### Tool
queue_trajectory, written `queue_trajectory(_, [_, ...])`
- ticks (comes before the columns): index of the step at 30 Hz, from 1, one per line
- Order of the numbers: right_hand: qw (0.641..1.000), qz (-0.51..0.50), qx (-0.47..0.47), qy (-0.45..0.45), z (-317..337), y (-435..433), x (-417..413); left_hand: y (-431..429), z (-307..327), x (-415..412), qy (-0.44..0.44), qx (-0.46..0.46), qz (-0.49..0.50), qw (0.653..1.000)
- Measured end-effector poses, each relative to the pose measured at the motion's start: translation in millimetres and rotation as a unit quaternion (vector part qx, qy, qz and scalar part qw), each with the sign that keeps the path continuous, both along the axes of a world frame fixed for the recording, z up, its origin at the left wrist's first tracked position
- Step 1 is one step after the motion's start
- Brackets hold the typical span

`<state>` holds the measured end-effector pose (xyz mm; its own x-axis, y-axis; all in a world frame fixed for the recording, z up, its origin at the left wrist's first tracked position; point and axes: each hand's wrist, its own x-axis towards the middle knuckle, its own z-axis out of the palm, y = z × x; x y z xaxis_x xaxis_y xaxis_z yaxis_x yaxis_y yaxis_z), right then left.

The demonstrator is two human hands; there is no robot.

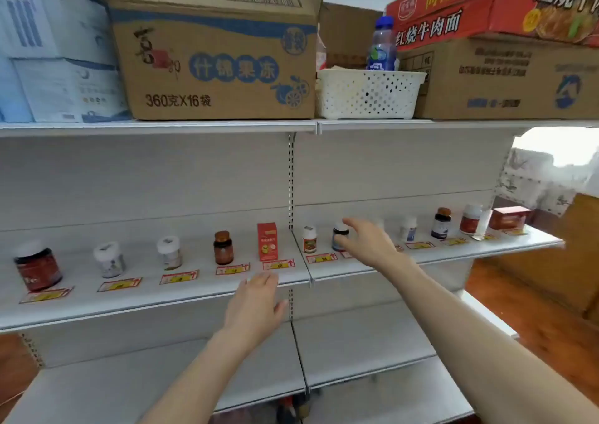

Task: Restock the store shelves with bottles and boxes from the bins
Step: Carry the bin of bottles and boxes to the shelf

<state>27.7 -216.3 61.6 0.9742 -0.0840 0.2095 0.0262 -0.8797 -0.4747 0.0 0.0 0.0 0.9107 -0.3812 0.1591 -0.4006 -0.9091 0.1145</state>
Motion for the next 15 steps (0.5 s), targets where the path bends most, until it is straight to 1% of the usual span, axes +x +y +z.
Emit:
queue_trajectory(4, [0.998, -0.057, 0.008, -0.007, -22.5, -50.4, 2.8, -39.6, -16.9, 16.4, 0.001, -0.013, -0.048, 0.999])
queue_trajectory(7, [0.997, -0.079, 0.001, 0.010, -45.4, -102.0, 5.7, -88.1, -29.2, 30.2, -0.002, -0.020, -0.098, 0.995])
queue_trajectory(11, [0.991, -0.134, -0.005, 0.021, -68.9, -189.6, 6.0, -174.0, -41.0, 48.4, -0.005, -0.012, -0.165, 0.986])
queue_trajectory(15, [0.976, -0.209, 0.001, 0.057, -84.8, -291.6, -5.9, -274.5, -54.2, 64.3, 0.033, -0.005, -0.236, 0.971])
